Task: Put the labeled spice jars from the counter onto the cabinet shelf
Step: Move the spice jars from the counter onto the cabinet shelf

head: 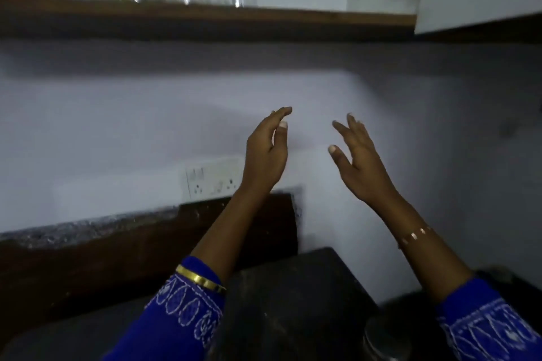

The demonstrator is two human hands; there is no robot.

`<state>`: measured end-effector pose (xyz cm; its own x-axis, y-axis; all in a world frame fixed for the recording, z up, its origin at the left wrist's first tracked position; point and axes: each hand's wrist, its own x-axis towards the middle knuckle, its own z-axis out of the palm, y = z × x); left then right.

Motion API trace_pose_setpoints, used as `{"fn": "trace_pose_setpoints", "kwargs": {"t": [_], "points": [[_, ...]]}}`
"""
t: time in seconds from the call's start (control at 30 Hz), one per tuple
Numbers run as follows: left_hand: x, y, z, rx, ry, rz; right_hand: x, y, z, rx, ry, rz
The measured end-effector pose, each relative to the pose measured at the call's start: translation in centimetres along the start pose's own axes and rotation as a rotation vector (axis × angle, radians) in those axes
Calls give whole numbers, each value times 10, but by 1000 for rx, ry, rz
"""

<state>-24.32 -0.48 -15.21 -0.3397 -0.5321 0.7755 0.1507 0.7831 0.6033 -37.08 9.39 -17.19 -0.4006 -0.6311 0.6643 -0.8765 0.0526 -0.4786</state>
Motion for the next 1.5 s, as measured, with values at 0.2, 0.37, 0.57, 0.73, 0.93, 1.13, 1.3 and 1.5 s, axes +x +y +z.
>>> {"fn": "trace_pose_setpoints", "kwargs": {"t": [0.2,0.37,0.57,0.73,0.93,1.13,1.3,1.5], "points": [[-105,-33,36,-121,-120,-202,-129,61,17,46,-49,317],[-198,-54,71,-156,-264,-401,-227,97,40,7,-175,566],[-273,-63,98,-117,-433,-641,-294,118,59,-107,-411,683],[-309,-63,109,-115,-520,-814,-306,128,63,-122,-409,671],[-327,-62,117,-122,-522,-886,-303,142,62,-3,-312,728],[-333,-59,119,-72,-466,-986,-302,160,63,193,-304,745],[-335,-51,118,-147,-382,-1067,-300,170,73,300,-273,746],[-329,-39,112,-304,-264,-1200,-292,168,77,317,-139,727]]}}
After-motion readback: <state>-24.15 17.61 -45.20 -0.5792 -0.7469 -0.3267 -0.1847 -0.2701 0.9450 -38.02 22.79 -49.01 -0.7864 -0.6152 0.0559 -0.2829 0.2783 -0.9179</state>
